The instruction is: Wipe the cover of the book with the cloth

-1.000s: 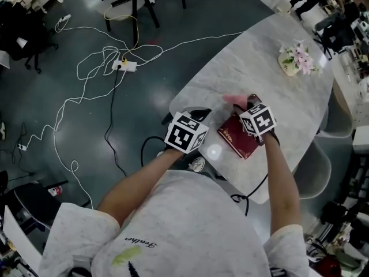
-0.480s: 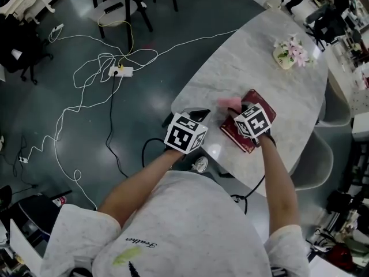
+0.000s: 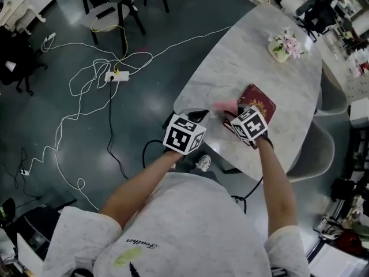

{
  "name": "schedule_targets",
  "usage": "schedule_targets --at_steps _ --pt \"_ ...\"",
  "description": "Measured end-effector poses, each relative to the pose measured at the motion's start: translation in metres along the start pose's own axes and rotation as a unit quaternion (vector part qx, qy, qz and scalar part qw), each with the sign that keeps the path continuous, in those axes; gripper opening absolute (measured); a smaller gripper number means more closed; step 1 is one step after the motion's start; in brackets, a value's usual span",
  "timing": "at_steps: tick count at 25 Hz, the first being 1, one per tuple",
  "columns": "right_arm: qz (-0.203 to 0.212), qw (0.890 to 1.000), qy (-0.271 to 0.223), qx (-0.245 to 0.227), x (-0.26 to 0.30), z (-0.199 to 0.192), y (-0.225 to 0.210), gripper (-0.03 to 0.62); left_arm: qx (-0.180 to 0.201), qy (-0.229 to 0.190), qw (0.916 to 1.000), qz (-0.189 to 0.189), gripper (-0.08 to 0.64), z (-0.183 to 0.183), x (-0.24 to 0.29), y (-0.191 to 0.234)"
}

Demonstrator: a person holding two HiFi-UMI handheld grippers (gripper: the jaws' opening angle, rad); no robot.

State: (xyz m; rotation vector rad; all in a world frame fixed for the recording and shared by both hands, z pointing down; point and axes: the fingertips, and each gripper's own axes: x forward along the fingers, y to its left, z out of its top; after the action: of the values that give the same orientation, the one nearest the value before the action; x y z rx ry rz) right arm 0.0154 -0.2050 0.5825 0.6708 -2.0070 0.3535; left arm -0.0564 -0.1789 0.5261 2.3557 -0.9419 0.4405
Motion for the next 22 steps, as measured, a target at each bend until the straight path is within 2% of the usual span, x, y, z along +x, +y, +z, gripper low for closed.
schedule_targets --at_steps 8,14,16,19,22 --pt "-0.011 0.999 -0.016 0.039 -0.004 0.0 0.03 0.02 0.005 -0.002 0.9998 -0.021 0.008 -0.002 -0.011 0.001" --pt "-0.036 0.995 -0.059 0.076 -0.016 0.007 0.046 0.02 0.004 -0.031 0.9992 -0.027 0.008 0.018 -0.014 0.004" --pt "-0.06 0.989 -0.089 0.106 -0.029 0.008 0.042 0.02 0.006 -0.04 0.9988 -0.028 0.008 0.028 -0.014 0.002" --pt "-0.098 0.973 -0.14 0.153 -0.055 0.01 0.033 0.02 0.008 -0.051 0.9982 -0.031 0.008 0.042 -0.011 -0.002" --pt "-0.132 0.959 -0.174 0.181 -0.081 0.005 0.02 0.02 0.02 -0.051 0.9978 -0.038 0.008 0.051 -0.002 -0.015"
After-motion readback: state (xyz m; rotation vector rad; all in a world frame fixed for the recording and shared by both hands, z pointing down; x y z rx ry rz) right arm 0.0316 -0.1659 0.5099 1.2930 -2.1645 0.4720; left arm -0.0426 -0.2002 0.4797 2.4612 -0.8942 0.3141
